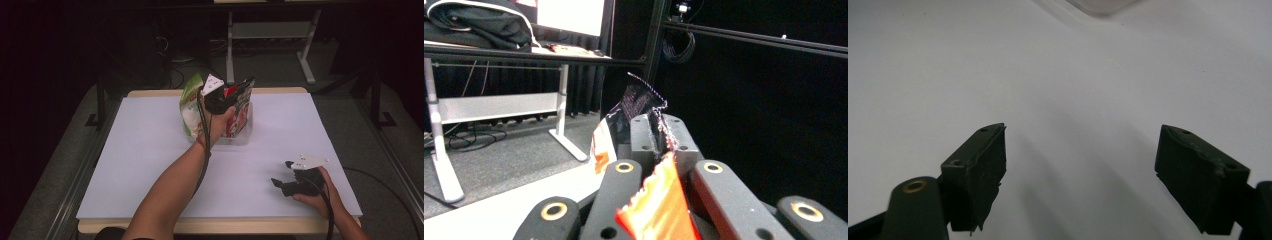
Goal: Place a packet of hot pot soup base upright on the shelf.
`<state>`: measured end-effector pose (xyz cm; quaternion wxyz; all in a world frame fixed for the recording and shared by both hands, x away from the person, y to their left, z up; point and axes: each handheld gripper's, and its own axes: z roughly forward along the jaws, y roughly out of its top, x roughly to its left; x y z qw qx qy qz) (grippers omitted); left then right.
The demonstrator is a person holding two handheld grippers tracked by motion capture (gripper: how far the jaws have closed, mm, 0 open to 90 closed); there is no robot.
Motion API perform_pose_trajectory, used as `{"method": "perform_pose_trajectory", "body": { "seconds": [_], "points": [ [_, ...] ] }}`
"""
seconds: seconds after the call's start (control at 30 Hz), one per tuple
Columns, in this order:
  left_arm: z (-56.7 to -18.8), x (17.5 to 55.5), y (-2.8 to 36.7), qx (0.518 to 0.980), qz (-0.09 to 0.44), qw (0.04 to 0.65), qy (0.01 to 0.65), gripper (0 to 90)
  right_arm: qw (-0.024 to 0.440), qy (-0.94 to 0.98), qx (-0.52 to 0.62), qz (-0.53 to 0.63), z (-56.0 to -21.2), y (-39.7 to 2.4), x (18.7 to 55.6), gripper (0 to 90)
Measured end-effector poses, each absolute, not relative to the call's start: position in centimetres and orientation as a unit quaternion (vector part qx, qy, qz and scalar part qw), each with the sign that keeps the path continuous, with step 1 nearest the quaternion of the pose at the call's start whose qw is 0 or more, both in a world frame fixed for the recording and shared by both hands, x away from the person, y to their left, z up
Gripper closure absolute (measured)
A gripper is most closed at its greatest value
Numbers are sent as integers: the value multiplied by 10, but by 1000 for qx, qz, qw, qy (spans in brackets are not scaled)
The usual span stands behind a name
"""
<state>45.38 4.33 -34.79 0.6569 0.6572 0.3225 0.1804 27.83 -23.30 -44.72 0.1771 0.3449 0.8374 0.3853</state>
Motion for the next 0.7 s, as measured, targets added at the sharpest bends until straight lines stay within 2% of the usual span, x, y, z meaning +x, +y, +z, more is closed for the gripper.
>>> {"method": "perform_pose_trajectory", "body": {
  "seconds": [0.47, 0.7],
  "points": [
    [-349, 453, 48, 669, 188, 648, 313, 838, 171, 844, 335, 383, -449, -231, 277, 200],
    [-346, 452, 52, 677, 197, 638, 308, 787, 169, 844, 335, 384, -448, -230, 276, 202]
  ]
}}
